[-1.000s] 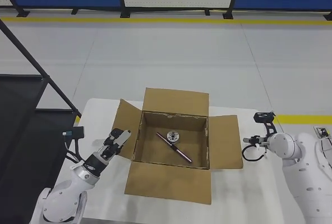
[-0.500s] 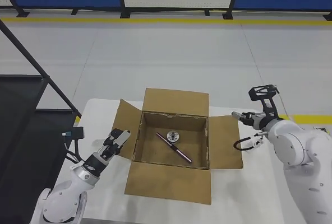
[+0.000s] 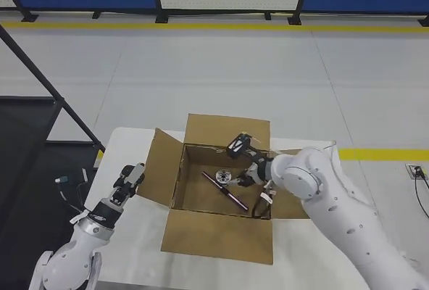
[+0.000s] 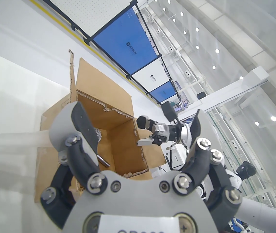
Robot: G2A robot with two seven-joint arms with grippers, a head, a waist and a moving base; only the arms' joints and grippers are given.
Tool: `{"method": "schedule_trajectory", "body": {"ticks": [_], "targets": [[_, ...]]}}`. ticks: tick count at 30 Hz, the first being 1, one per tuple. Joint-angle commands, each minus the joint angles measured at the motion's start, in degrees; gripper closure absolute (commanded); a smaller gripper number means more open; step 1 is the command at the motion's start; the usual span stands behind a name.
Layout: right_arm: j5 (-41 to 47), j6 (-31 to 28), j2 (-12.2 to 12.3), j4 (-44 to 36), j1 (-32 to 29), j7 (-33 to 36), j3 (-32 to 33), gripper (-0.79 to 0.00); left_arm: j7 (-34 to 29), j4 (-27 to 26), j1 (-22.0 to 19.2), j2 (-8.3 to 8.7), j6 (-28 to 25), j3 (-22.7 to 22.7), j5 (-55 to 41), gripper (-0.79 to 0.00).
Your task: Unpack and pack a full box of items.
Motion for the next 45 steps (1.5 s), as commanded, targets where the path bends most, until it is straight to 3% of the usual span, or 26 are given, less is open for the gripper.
{"method": "schedule_trajectory", "body": {"ticks": [1,10,14,28,31,33,38,40,41,45], "targets": [[2.1,-0.3,-1.5,4.9,2.2,-1.5,-3.4,-0.785,0.0,0.0,0.0,0.0,0.0,0.0,0.0,-0.785],[6.9,2.9,-8.5,22.5,9.1,-7.1,-13.4,-0.785,0.0,0.0,0.0,0.0,0.0,0.0,0.0,-0.785],[5.1,6.0,-11.7,29.0,10.3,-11.8,-17.2,-0.785,0.0,0.0,0.0,0.0,0.0,0.0,0.0,-0.785],[7.1,7.3,-20.2,46.3,12.8,-21.3,-20.9,-0.785,0.0,0.0,0.0,0.0,0.0,0.0,0.0,-0.785],[7.3,7.2,-21.6,49.1,13.3,-22.1,-21.2,-0.686,0.0,0.0,0.0,0.0,0.0,0.0,0.0,-0.785],[7.3,7.0,-22.4,50.8,13.6,-22.6,-21.2,-0.391,0.0,0.0,0.0,0.0,0.0,0.0,0.0,-0.785],[7.3,7.2,-24.0,54.3,14.2,-24.6,-21.1,-0.222,0.0,0.0,0.0,0.0,0.0,0.0,0.0,-0.785],[7.2,6.9,-24.5,55.4,14.5,-24.9,-21.0,-0.108,0.0,0.0,0.0,0.0,0.0,0.0,0.0,-0.785],[7.2,6.8,-24.7,55.9,14.6,-25.0,-21.0,0.0,0.0,0.0,0.0,0.0,0.0,0.0,0.0,-0.785],[7.5,5.0,-25.2,57.0,15.4,-26.2,-20.3,0.0,0.0,0.0,0.0,0.0,0.0,0.0,0.0,-0.785]]}}
